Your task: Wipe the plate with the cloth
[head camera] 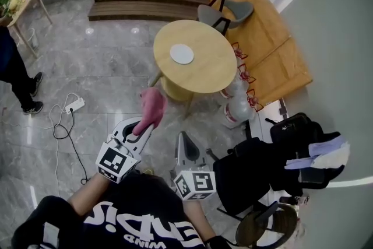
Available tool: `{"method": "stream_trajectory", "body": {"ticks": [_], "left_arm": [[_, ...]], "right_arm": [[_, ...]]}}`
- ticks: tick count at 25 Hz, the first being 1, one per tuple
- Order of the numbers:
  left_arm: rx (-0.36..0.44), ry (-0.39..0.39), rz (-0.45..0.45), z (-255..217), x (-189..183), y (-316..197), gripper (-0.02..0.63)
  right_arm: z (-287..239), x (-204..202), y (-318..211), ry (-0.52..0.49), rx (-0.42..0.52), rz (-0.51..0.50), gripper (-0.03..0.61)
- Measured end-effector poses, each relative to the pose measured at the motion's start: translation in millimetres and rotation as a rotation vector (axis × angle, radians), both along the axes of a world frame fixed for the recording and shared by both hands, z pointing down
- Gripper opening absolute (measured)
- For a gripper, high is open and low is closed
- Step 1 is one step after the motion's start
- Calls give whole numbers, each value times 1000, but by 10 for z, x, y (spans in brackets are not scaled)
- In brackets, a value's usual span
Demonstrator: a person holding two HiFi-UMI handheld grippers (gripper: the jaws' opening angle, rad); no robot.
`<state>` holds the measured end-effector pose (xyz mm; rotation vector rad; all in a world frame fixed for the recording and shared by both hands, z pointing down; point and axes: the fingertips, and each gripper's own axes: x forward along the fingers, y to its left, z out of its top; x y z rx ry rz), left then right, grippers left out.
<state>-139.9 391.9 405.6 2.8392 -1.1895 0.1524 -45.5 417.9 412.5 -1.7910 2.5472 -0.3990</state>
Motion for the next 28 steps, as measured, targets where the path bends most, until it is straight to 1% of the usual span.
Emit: {"method": "stream_trajectory", "body": {"ticks": [7,11,15,24,28], "left_arm": [[11,5,-35,33,180,-57,52],[-8,4,-51,-26,262,-95,52],[-10,0,-50,34,304,-188,52],[-12,3,-17,74,513,-624,52],[-10,-3,-17,61,504,-884,52]], "right_arm": [[96,201,-30,-4,-11,-37,21],[120,285,-75,-9,-12,-47,21],[172,344,-156,-15,-21,-45,21],[201,591,-543,-14,-24,-7,21],[264,623,-793,-27,-35,9,21]]}}
